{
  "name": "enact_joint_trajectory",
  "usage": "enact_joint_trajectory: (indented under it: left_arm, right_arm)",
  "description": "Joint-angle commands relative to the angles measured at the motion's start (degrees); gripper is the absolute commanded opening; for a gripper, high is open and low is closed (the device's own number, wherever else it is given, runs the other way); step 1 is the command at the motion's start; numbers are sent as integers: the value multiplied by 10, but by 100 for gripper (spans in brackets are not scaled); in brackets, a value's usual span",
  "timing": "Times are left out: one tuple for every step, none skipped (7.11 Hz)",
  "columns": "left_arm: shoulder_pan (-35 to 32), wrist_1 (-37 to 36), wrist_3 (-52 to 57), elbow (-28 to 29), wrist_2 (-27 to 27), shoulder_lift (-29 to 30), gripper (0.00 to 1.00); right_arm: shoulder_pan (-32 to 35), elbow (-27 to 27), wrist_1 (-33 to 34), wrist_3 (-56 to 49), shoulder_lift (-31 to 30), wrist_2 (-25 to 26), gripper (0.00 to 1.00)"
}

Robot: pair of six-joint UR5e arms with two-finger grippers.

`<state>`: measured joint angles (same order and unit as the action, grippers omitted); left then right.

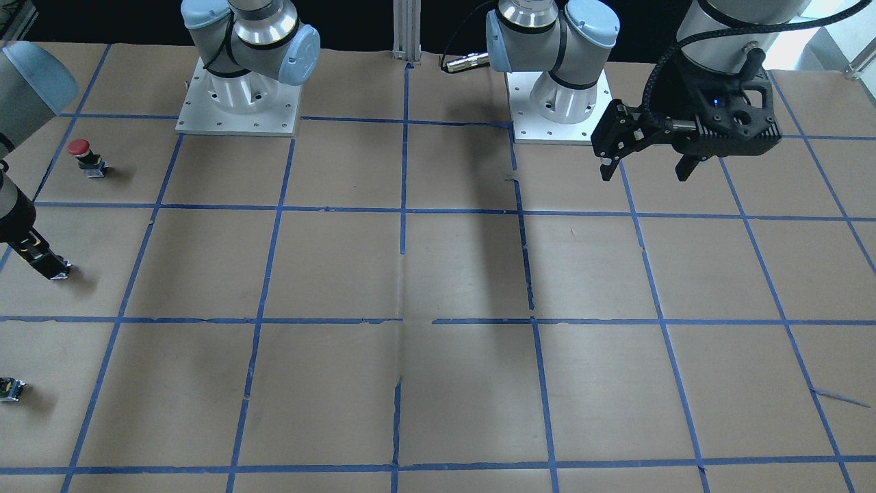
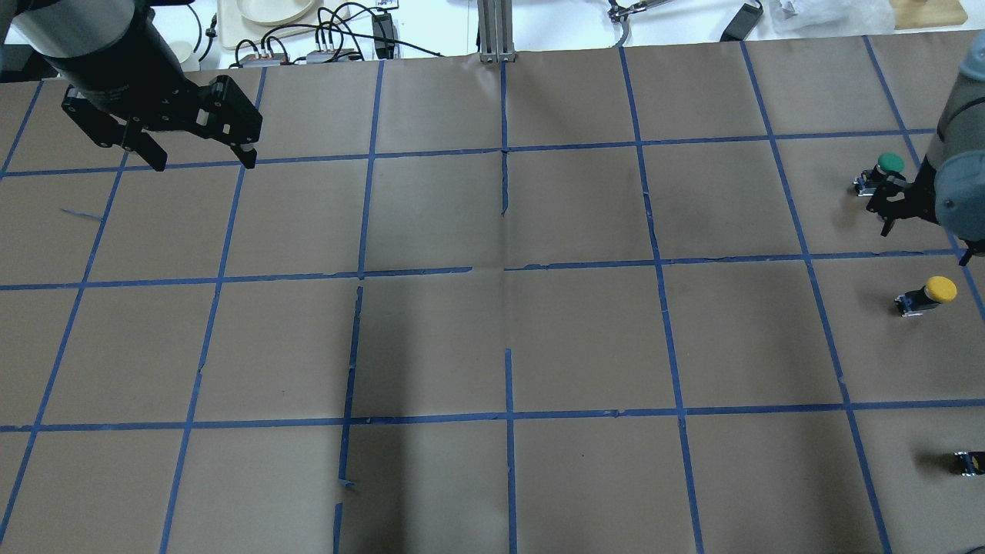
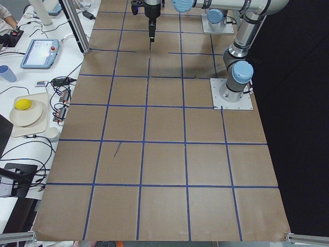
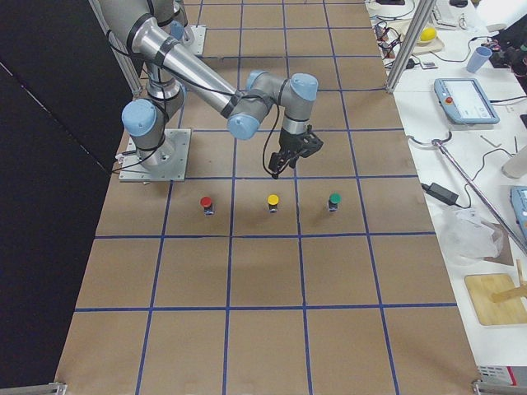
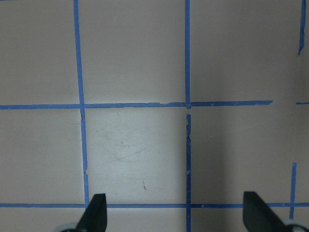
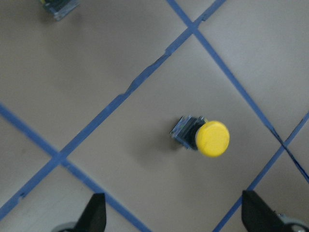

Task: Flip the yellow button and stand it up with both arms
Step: 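Open the right gripper and lift it off the standing button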

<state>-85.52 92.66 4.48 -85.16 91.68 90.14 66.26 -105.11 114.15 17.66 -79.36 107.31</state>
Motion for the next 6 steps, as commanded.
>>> enact_joint_trajectory:
  left_arm:
    - [-1,1,-3,0,2,0,100]
    - [2,-5,3,2,1,3,100]
    - [1,-5,3,1,2,4,100]
    - [2,-5,2,2,0,3,100]
    - [1,-5,-1,2,-1,4,100]
    - [2,-5,-1,2,0,3,100]
  right_arm:
    - [63,95,-166,-23,-17,-43,100]
    - [95,120,-222,-23,-49,-79,100]
    - [125,119,-262,-25,-88,-113,100]
    - [157,119,-310,-25,-128,-130,100]
    - [182,120,-335,-26,-153,-175,100]
    - [199,124,-337,-26,-164,-189,100]
